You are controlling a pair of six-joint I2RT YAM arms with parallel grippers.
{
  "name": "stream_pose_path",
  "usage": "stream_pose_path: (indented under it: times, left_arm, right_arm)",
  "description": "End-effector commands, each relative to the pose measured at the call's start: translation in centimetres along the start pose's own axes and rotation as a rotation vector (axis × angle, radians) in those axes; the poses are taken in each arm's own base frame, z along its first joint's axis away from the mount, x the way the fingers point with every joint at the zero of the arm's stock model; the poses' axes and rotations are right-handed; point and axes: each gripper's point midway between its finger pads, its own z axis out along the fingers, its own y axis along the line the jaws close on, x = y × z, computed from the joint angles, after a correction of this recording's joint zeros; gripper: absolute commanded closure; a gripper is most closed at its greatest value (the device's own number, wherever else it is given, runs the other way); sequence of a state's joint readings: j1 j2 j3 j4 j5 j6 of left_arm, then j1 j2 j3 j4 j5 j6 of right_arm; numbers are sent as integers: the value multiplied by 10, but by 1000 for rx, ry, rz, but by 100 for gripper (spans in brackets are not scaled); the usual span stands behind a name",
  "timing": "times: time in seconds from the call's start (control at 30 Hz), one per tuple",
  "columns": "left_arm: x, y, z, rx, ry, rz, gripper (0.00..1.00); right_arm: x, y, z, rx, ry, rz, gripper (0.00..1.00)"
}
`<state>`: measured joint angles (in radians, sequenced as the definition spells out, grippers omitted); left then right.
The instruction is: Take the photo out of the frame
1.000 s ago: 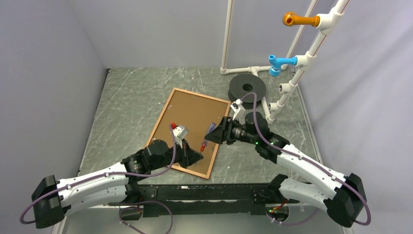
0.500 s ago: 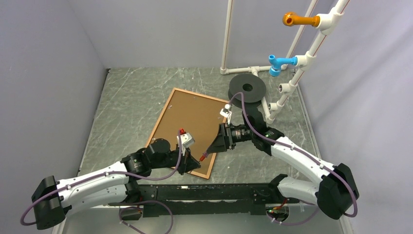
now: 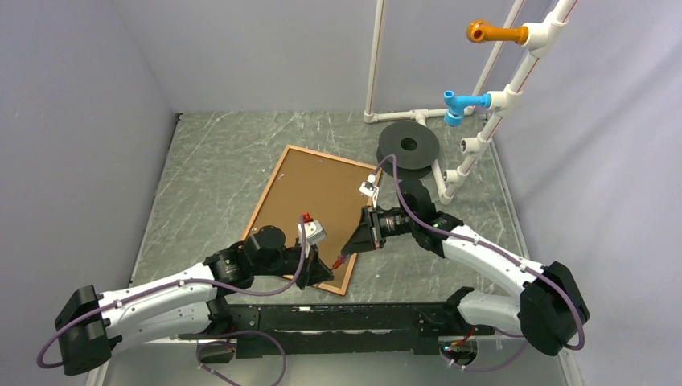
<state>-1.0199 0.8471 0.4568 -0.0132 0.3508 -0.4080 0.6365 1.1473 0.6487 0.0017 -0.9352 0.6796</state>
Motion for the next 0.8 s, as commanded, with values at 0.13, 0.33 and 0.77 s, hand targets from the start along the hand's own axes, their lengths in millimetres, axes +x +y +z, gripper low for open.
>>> stream_pose_path:
  times: [0.13, 0.33, 0.77]
  left_arm:
    - [-15, 33, -7, -186, -34, -143, 39]
    - [8, 76, -25, -395, -67, -346, 23]
    - [27, 82, -39, -447, -105, -463, 14]
  right_arm:
    - [-33, -57, -26, 434, -266, 28, 100]
    - [-59, -96, -76, 757, -538, 133, 100]
    - [-63, -112, -93, 876, -590, 116, 100]
